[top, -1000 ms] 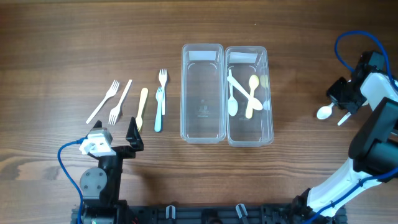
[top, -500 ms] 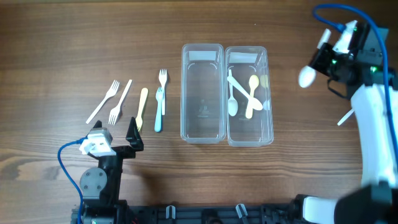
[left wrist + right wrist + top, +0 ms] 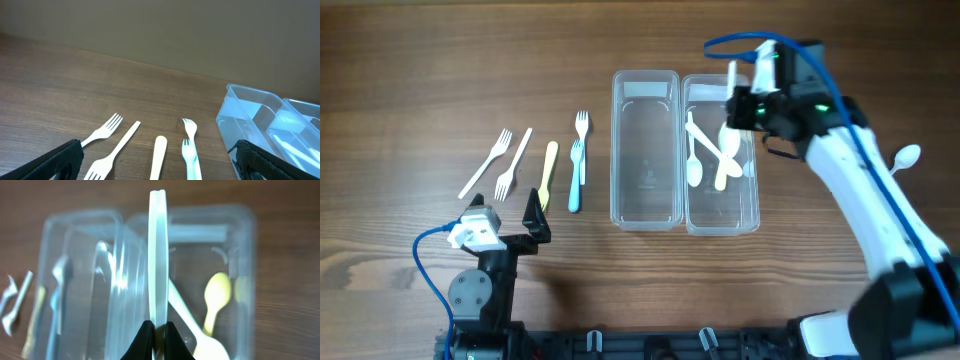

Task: Pack container
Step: 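Carry the white spoon into the right container and release it, then move the right gripper back and grasp the last white spoon, then carry the white spoon into the right container and release it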

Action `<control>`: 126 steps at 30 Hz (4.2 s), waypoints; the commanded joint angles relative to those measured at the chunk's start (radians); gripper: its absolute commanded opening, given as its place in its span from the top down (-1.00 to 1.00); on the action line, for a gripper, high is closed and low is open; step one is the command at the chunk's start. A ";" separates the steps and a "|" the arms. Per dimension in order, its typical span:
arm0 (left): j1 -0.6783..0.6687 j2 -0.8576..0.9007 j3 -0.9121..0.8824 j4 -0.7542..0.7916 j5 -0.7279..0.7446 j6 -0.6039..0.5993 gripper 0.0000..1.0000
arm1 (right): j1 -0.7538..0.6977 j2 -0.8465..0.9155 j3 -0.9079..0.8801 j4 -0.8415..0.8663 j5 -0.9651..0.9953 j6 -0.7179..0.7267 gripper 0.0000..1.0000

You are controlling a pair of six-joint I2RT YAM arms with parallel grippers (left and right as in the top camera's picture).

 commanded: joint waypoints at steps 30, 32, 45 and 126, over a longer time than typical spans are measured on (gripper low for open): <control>-0.004 -0.001 0.007 -0.018 -0.006 -0.016 -0.99 | -0.610 -0.072 0.045 -0.249 0.397 0.185 -0.12; -0.004 -0.001 0.007 -0.018 -0.006 -0.016 -0.99 | -0.676 -0.031 0.045 -0.242 0.359 0.185 -0.11; -0.004 -0.001 0.007 -0.018 -0.006 -0.016 -0.99 | -0.805 0.263 0.045 -0.174 0.314 0.137 0.02; -0.004 -0.001 0.007 -0.018 -0.006 -0.016 -1.00 | 0.051 0.166 0.050 0.036 0.026 -0.043 0.39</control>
